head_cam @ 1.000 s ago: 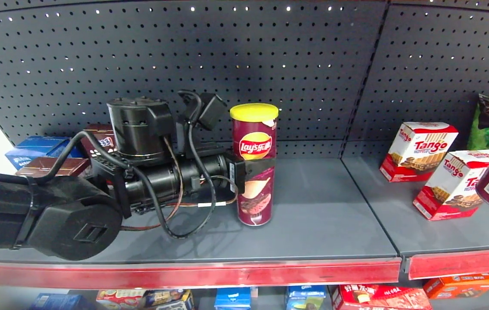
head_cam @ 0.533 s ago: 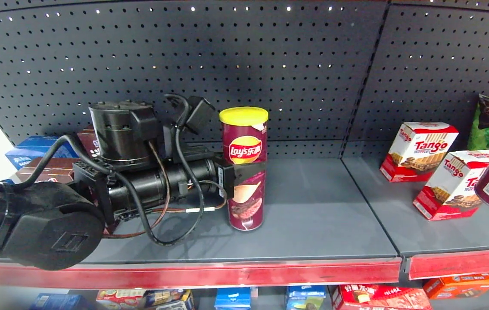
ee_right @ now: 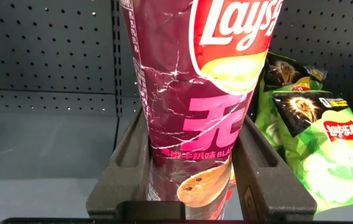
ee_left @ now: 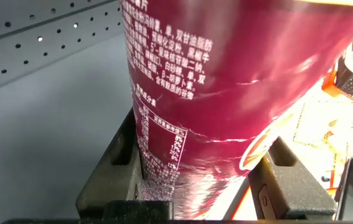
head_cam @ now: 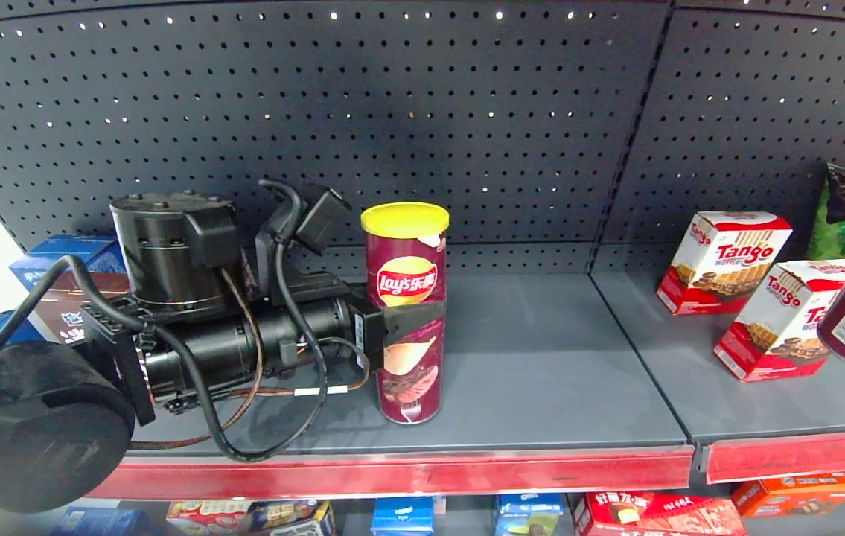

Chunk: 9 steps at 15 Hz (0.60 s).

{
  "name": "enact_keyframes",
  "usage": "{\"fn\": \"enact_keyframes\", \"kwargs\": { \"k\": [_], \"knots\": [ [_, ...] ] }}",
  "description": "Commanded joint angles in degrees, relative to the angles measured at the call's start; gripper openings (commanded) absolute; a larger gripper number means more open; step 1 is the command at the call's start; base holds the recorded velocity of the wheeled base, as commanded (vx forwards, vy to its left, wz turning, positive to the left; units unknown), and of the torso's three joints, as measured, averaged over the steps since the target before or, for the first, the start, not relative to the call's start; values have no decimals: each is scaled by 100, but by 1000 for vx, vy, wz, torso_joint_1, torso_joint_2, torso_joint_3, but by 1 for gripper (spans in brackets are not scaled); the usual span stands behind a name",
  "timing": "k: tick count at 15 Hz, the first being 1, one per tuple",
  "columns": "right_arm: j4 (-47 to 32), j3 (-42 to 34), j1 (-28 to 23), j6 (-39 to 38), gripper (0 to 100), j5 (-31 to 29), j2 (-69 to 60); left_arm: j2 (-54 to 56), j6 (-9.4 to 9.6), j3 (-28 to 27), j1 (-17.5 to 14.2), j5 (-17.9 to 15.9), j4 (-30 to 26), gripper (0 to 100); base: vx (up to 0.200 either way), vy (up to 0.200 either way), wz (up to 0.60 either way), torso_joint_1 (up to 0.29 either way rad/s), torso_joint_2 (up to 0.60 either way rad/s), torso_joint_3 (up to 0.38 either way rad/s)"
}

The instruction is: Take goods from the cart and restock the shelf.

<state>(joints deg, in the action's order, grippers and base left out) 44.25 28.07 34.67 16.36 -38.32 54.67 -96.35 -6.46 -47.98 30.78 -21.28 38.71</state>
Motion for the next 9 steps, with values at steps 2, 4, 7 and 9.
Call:
{"fn": "enact_keyframes", "kwargs": {
  "k": [2, 4, 7, 9],
  "knots": [
    [5, -4, 5, -10, 0, -1, 17, 82, -4, 52, -2, 2, -3, 0, 0, 0, 0, 0, 0, 0],
    [13, -39, 5, -28, 0, -1, 17, 73, -4, 43, -11, 2, -3, 0, 0, 0, 0, 0, 0, 0],
    [40, -92, 5, -28, 0, -1, 17, 11, -4, 26, -11, -7, 5, 0, 0, 0, 0, 0, 0, 0],
    [40, -109, 5, -28, 0, -1, -18, -59, 4, -1, -107, -16, 14, 0, 0, 0, 0, 0, 0, 0]
  ]
}}
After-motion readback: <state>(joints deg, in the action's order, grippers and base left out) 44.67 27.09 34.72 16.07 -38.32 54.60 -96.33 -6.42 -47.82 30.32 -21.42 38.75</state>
